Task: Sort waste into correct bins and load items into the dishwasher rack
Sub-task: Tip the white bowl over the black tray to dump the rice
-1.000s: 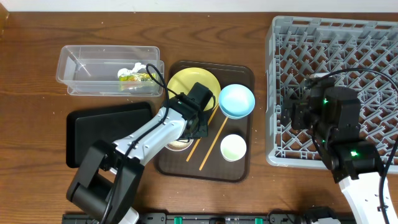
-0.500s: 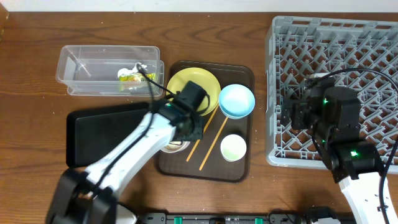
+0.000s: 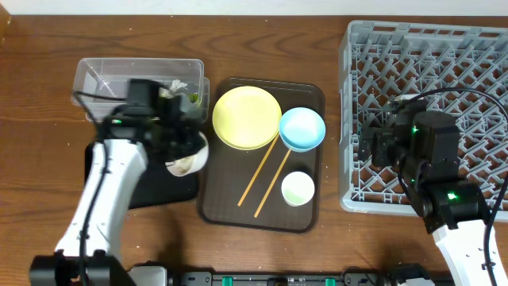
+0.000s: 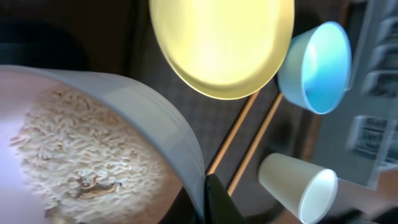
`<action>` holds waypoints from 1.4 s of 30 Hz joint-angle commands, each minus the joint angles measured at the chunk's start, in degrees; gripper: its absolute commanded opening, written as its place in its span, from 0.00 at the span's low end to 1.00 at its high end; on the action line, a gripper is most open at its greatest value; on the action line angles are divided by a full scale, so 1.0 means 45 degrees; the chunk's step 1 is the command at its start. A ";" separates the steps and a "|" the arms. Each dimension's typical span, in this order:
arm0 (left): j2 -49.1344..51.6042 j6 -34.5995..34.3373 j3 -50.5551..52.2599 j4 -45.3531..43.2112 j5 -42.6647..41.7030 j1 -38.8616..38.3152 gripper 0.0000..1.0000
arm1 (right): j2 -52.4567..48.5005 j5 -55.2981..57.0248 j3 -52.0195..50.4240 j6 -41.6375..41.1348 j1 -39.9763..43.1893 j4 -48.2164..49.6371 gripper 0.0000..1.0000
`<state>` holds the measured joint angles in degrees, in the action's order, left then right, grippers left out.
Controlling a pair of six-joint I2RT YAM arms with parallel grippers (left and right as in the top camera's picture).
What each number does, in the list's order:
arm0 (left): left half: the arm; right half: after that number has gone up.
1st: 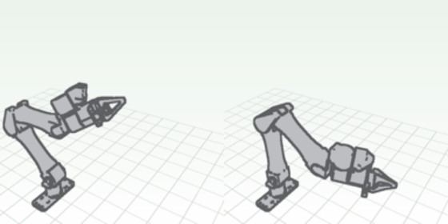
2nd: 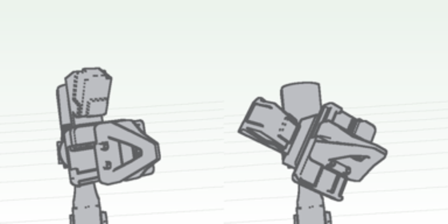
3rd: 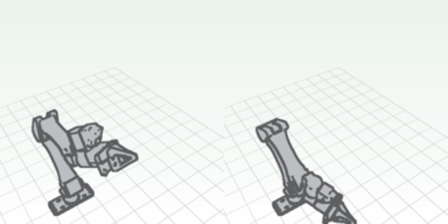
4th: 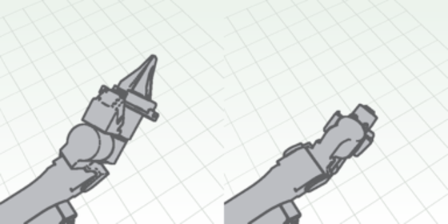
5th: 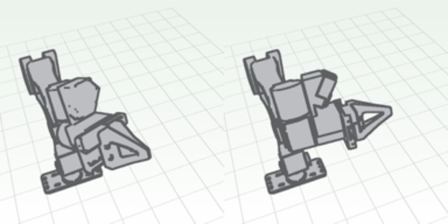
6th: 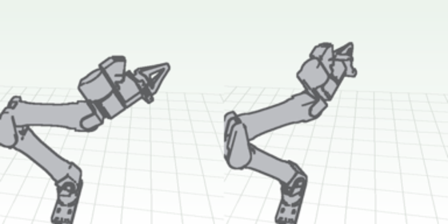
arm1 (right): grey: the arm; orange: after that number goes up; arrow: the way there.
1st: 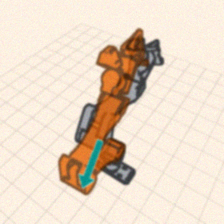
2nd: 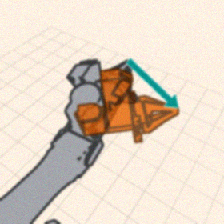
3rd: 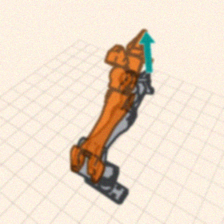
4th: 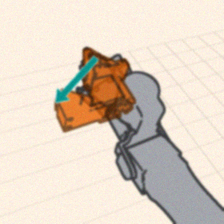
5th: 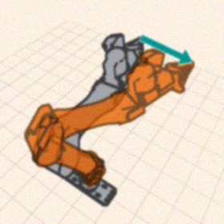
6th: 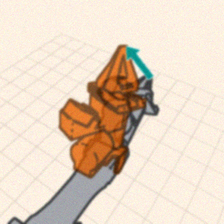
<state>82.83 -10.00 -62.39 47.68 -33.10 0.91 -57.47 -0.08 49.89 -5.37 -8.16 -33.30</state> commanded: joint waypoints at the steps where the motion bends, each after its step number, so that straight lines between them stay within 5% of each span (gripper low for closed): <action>1: 0.0651 0.1943 -0.0160 0.0291 -0.3254 0.1350 0.06 | 0.0102 -0.0044 0.0306 0.0170 -0.0107 -0.0068 0.99; 10: 0.3002 0.5115 -0.0151 0.1690 -0.8165 0.4357 0.06 | 0.0102 -0.0039 0.0306 0.0170 -0.0107 -0.0121 0.99; 29: 0.5202 0.3798 -0.0151 0.3220 -1.2565 0.7023 0.06 | 0.0102 -0.0039 0.0306 0.0170 -0.0107 -0.0219 0.99; 42: 0.5202 0.2579 -0.0151 0.3347 -1.2672 0.7033 0.06 | 0.0102 -0.0039 0.0306 0.0170 -0.0107 -0.0223 0.99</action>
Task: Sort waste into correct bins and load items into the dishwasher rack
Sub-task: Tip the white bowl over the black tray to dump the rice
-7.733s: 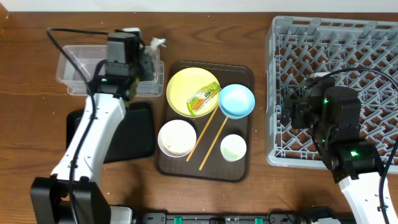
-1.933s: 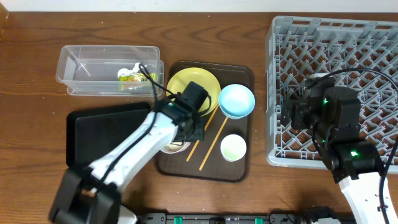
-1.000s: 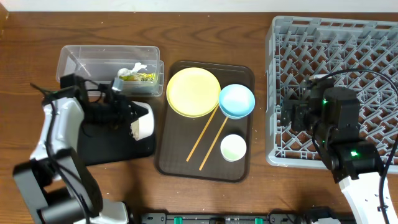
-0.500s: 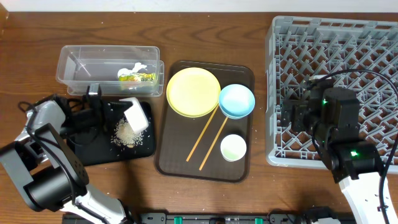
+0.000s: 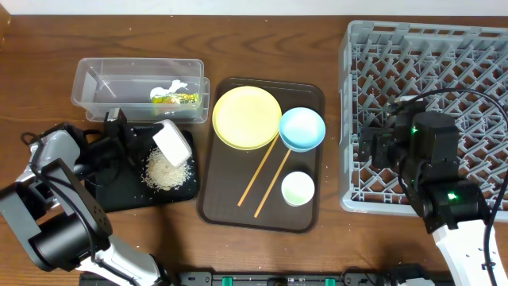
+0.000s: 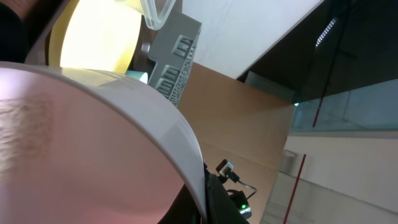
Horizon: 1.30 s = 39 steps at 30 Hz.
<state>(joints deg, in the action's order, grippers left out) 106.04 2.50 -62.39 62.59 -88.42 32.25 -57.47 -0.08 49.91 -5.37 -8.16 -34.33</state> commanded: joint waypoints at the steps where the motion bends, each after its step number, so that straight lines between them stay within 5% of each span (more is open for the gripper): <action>1: 0.0044 -0.0199 -0.0151 0.0039 -0.0379 0.0068 0.06 | 0.0102 -0.0039 0.0301 0.0170 -0.0107 0.0005 0.99; 18: 0.0044 -0.0194 -0.0151 0.0024 -0.0340 0.0068 0.06 | 0.0102 -0.0039 0.0301 0.0170 -0.0107 0.0005 0.99; 26: 0.0044 -0.0199 -0.0151 -0.1214 0.3011 0.0068 0.06 | 0.0102 -0.0044 0.0301 0.0165 -0.0107 0.0005 0.99; 30: 0.0044 -0.0316 -0.0151 -0.1156 0.2244 0.0068 0.06 | 0.0102 -0.0044 0.0301 0.0170 -0.0107 0.0005 0.99; 33: 0.0029 0.1763 -0.0155 -0.0850 -0.0389 0.0044 0.06 | 0.0102 -0.0044 0.0301 0.0165 -0.0107 0.0005 0.99; 39: 0.0039 0.0918 -0.0165 -0.1073 0.1180 0.0049 0.06 | 0.0102 -0.0044 0.0301 0.0165 -0.0107 0.0000 0.99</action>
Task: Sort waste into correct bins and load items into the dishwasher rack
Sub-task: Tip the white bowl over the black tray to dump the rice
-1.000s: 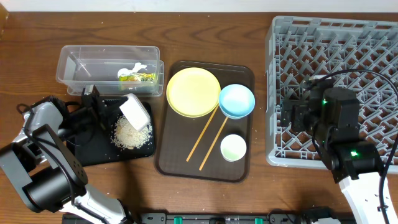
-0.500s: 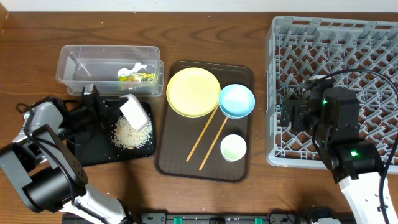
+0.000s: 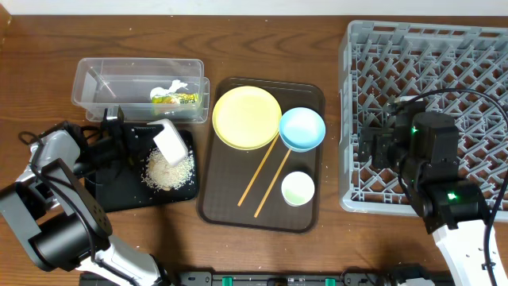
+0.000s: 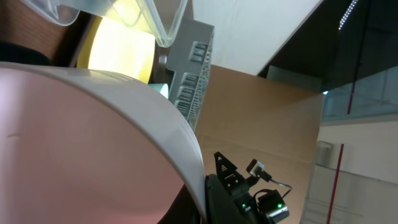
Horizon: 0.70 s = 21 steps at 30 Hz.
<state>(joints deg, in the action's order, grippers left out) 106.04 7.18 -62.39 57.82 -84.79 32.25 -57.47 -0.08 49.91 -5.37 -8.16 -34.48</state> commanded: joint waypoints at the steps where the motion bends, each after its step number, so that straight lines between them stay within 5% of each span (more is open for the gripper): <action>1: 0.0039 -0.0554 -0.0165 -0.0010 0.0675 0.0049 0.06 | 0.0102 -0.0044 0.0301 0.0165 -0.0107 0.0034 0.99; 5: 0.0029 0.0447 -0.0170 0.0374 -0.1185 0.0044 0.06 | 0.0102 -0.0044 0.0301 0.0165 -0.0107 0.0034 0.99; 11: 0.0039 -0.0175 -0.0180 -0.0039 0.0287 0.0073 0.06 | 0.0102 -0.0044 0.0301 0.0165 -0.0107 0.0039 0.99; 16: -0.0049 0.0821 -0.0180 0.0423 -0.1175 0.0044 0.06 | 0.0102 -0.0039 0.0301 0.0170 -0.0107 0.0053 0.99; 21: -0.0471 0.0831 -0.0185 0.0719 -0.0248 -0.0219 0.06 | 0.0102 -0.0039 0.0301 0.0170 -0.0107 0.0053 0.99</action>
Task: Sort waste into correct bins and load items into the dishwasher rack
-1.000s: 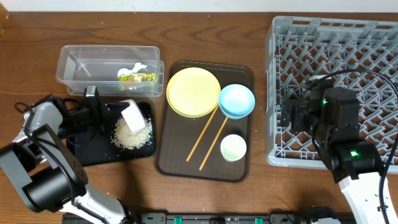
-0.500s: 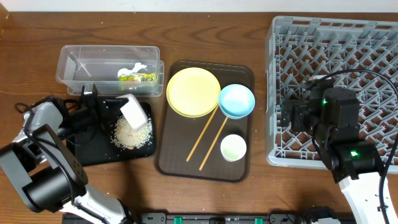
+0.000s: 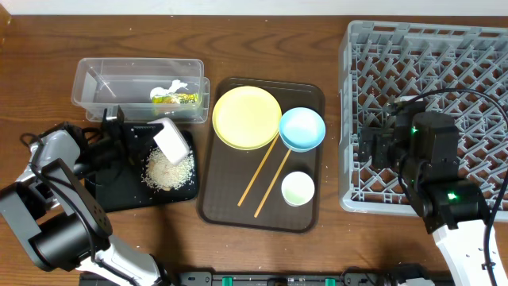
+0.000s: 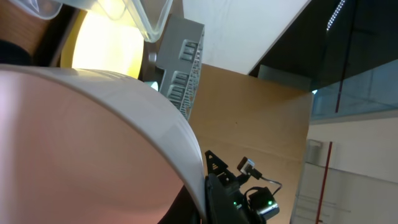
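Observation:
My left gripper (image 3: 153, 143) is shut on the rim of a white bowl (image 3: 171, 141), held tipped on its side over the black bin tray (image 3: 119, 191). A pile of rice (image 3: 168, 170) lies on that tray below the bowl. In the left wrist view the bowl's inside (image 4: 81, 149) fills the frame and looks empty, with a finger (image 4: 217, 200) clamped on its rim. My right gripper (image 3: 373, 148) hovers at the left edge of the grey dishwasher rack (image 3: 444, 63); its jaws are unclear.
A clear bin (image 3: 139, 79) with a wrapper in it stands behind the black tray. The brown tray (image 3: 210, 199) carries a yellow plate (image 3: 247, 117), a blue bowl (image 3: 302, 129), two chopsticks (image 3: 266, 171) and a small cup (image 3: 298, 188).
Almost nothing has changed. The left wrist view has shifted slightly, so the tipped bowl has turned a little. Rice pile, right arm and tray items are as before.
First my left gripper held the bowl, rice in it, beside the clear bin. At the following moment the arm reached in from the far left, the bowl was tipped and the rice lay on the black tray. It has stayed tipped there since.

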`<action>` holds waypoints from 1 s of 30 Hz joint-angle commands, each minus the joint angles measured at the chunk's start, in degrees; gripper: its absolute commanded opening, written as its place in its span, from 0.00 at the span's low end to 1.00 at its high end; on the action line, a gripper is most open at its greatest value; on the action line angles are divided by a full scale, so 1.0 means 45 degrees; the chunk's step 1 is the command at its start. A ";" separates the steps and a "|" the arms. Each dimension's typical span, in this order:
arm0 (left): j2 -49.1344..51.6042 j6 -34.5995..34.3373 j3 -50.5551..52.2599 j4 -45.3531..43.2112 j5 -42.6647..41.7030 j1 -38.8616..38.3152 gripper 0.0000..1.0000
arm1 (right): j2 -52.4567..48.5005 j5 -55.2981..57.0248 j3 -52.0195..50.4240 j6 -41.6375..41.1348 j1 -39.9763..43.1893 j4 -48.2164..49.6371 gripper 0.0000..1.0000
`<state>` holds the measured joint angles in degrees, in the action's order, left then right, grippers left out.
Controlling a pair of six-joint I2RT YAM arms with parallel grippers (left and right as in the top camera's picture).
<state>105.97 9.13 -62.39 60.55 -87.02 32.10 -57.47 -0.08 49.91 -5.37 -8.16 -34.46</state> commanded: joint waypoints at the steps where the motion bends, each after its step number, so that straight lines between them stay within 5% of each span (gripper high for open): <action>1: -0.0661 0.0398 -0.0185 0.0112 0.0709 -0.0316 0.06 | 0.0102 -0.0039 0.0301 0.0170 -0.0107 0.0053 0.99; 14: -0.4410 -0.0296 -0.0189 -0.0267 0.8587 -0.5396 0.06 | 0.0102 -0.0039 0.0301 0.0165 -0.0107 0.0199 0.99; 26: -0.4022 -0.2885 -0.0170 -0.3113 1.4800 -1.1448 0.07 | 0.0102 -0.0044 0.0301 0.0165 -0.0107 0.0185 0.99; 30: -0.3633 -0.3206 -0.0165 -0.3303 1.5499 -1.2546 0.10 | 0.0102 -0.0039 0.0301 0.0165 -0.0107 0.0185 0.99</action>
<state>88.23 -2.28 -62.39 45.89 -24.23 -22.20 -57.47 -0.08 49.91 -5.37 -8.16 -33.63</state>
